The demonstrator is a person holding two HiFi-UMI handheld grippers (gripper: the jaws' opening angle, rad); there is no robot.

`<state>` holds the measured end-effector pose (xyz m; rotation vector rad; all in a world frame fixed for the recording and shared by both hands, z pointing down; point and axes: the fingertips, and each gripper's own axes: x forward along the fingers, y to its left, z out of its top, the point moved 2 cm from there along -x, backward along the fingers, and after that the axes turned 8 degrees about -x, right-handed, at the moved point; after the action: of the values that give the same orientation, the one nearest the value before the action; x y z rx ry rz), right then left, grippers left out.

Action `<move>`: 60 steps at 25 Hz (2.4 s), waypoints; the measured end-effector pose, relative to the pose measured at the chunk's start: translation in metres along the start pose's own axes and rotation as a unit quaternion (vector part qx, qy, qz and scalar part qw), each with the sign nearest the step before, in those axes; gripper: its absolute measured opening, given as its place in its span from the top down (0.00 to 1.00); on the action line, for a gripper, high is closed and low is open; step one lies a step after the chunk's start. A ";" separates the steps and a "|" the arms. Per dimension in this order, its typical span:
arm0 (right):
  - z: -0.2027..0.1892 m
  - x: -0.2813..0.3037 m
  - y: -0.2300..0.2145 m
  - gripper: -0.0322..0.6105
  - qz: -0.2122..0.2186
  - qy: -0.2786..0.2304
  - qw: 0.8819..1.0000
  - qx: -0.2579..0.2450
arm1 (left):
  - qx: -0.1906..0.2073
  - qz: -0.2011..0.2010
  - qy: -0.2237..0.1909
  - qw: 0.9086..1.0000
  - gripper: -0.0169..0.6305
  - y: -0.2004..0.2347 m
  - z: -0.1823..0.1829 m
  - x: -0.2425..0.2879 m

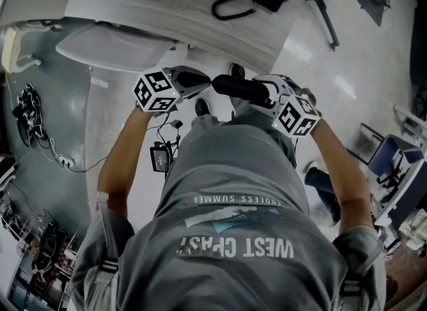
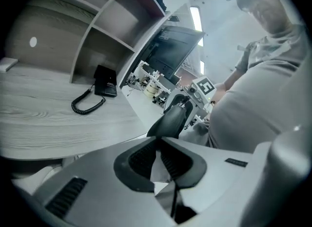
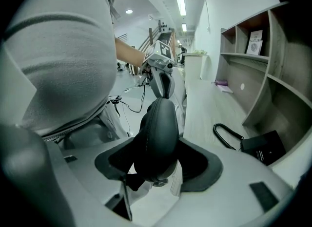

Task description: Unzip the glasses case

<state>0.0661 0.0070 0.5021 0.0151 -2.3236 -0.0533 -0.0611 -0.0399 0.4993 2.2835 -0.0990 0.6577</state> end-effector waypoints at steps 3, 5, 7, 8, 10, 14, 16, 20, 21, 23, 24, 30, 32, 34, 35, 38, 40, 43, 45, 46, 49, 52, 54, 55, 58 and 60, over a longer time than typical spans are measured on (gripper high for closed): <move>0.002 -0.003 -0.003 0.52 -0.004 -0.008 1.000 -0.001 | -0.006 0.000 0.007 1.000 0.93 0.003 -0.007 0.004; 0.006 -0.006 -0.004 0.52 -0.006 -0.016 1.000 -0.003 | -0.023 -0.001 0.007 1.000 0.85 0.009 -0.015 0.004; 0.010 -0.010 -0.004 0.52 -0.008 -0.023 1.000 -0.005 | -0.055 -0.019 -0.008 0.998 0.72 0.012 -0.023 0.004; 0.012 -0.012 -0.003 0.52 -0.007 -0.027 1.000 -0.007 | -0.073 -0.035 -0.022 0.996 0.68 0.012 -0.025 0.003; 0.017 -0.016 -0.001 0.52 -0.004 -0.034 0.999 -0.010 | -0.107 -0.074 -0.063 0.990 0.61 0.009 -0.025 0.002; 0.026 -0.021 0.004 0.52 0.008 -0.041 0.999 -0.018 | -0.133 -0.164 -0.130 0.969 0.60 -0.006 -0.014 -0.003; 0.029 -0.022 0.005 0.52 0.012 -0.042 0.999 -0.024 | -0.129 -0.196 -0.135 0.963 0.62 -0.013 -0.013 -0.004; 0.030 -0.023 0.005 0.52 0.017 -0.044 0.998 -0.029 | -0.115 -0.215 -0.117 0.963 0.77 -0.016 -0.020 -0.004; 0.030 -0.023 0.005 0.52 0.017 -0.045 0.998 -0.029 | -0.116 -0.217 -0.113 0.963 0.78 -0.018 -0.019 -0.005; 0.030 -0.024 0.004 0.52 0.017 -0.043 0.999 -0.027 | -0.116 -0.219 -0.110 0.962 0.82 -0.019 -0.019 -0.006; 0.029 -0.023 0.004 0.52 0.018 -0.040 0.999 -0.026 | -0.116 -0.216 -0.110 0.963 0.84 -0.017 -0.019 -0.007; 0.029 -0.022 0.005 0.52 0.016 -0.041 0.999 -0.022 | -0.120 -0.186 -0.124 0.967 0.94 -0.008 -0.014 -0.014; 0.029 -0.022 0.005 0.52 0.015 -0.041 0.999 -0.017 | -0.115 -0.188 -0.118 0.968 0.94 -0.012 -0.013 -0.013; 0.029 -0.022 0.006 0.52 0.013 -0.041 0.999 -0.014 | -0.112 -0.194 -0.116 0.968 0.92 -0.014 -0.015 -0.012; 0.029 -0.022 0.006 0.52 0.012 -0.044 0.999 -0.014 | -0.110 -0.196 -0.118 0.967 0.91 -0.014 -0.017 -0.011; 0.030 -0.023 0.006 0.52 0.011 -0.047 0.999 -0.017 | -0.103 -0.190 -0.122 0.969 0.82 -0.010 -0.020 -0.008; 0.030 -0.023 0.005 0.52 0.010 -0.050 0.999 -0.016 | -0.102 -0.193 -0.118 0.969 0.76 -0.011 -0.021 -0.007; 0.033 -0.023 0.004 0.52 0.008 -0.056 0.998 -0.015 | -0.100 -0.210 -0.104 0.967 0.76 -0.020 -0.021 -0.004; 0.035 -0.024 0.004 0.52 0.009 -0.056 0.998 -0.016 | -0.097 -0.208 -0.103 0.968 0.76 -0.021 -0.021 -0.002; 0.036 -0.024 0.005 0.52 0.010 -0.054 0.998 -0.016 | -0.096 -0.203 -0.104 0.969 0.76 -0.020 -0.021 -0.001; 0.036 -0.025 0.004 0.52 0.013 -0.052 0.998 -0.011 | -0.096 -0.185 -0.116 0.971 0.67 -0.011 -0.022 0.000; 0.039 -0.026 0.002 0.52 0.014 -0.066 0.998 -0.005 | -0.098 -0.192 -0.135 0.967 0.60 -0.009 -0.018 -0.003; 0.041 -0.026 0.002 0.52 0.016 -0.070 0.997 -0.003 | -0.098 -0.218 -0.146 0.960 0.60 -0.016 -0.013 -0.006; 0.042 -0.027 0.003 0.52 0.018 -0.069 0.997 -0.002 | -0.097 -0.232 -0.149 0.956 0.60 -0.020 -0.012 -0.007; 0.041 -0.026 0.006 0.52 0.023 -0.066 0.998 0.001 | -0.097 -0.255 -0.150 0.950 0.66 -0.027 -0.011 -0.009; 0.039 -0.026 0.006 0.52 0.023 -0.066 0.998 0.003 | -0.099 -0.253 -0.146 0.951 0.71 -0.026 -0.013 -0.010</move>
<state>0.0555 0.0152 0.4569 -0.0386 -2.4553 -0.0245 -0.0684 -0.0135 0.4861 2.0731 0.2644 0.0393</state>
